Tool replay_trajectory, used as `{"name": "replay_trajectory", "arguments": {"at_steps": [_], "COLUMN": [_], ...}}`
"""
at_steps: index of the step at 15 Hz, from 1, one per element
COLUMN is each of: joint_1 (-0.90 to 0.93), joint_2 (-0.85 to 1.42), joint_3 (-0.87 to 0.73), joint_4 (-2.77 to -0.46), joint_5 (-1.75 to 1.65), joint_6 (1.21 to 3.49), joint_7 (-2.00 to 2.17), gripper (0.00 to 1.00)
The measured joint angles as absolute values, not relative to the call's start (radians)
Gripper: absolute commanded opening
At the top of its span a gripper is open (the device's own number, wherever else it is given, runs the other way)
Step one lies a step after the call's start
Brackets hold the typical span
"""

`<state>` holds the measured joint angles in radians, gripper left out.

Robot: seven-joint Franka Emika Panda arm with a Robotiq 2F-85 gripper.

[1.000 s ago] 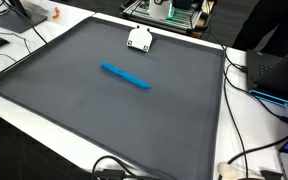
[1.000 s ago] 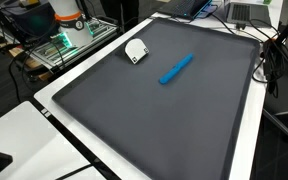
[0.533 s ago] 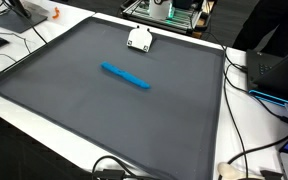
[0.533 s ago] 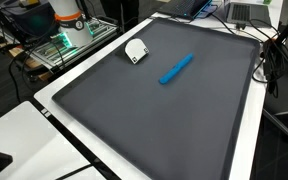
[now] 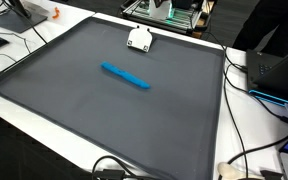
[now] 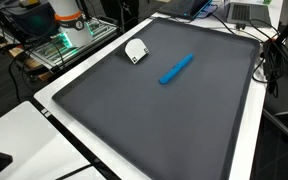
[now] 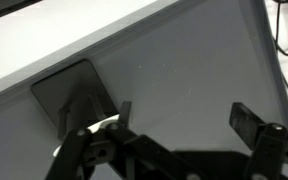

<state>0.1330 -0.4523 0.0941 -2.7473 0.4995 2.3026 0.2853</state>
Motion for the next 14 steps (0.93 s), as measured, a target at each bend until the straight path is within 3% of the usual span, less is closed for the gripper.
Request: {"name": "replay_trajectory", "arguments": {"at_steps": [14], "joint_1": [0.047], "joint_2": [-0.194], "joint_3": [0.051], "joint_4": [-2.748], "joint_5": [0.675], "joint_6": [2.516], "joint_7": [0.54], "gripper": [1.0]}}
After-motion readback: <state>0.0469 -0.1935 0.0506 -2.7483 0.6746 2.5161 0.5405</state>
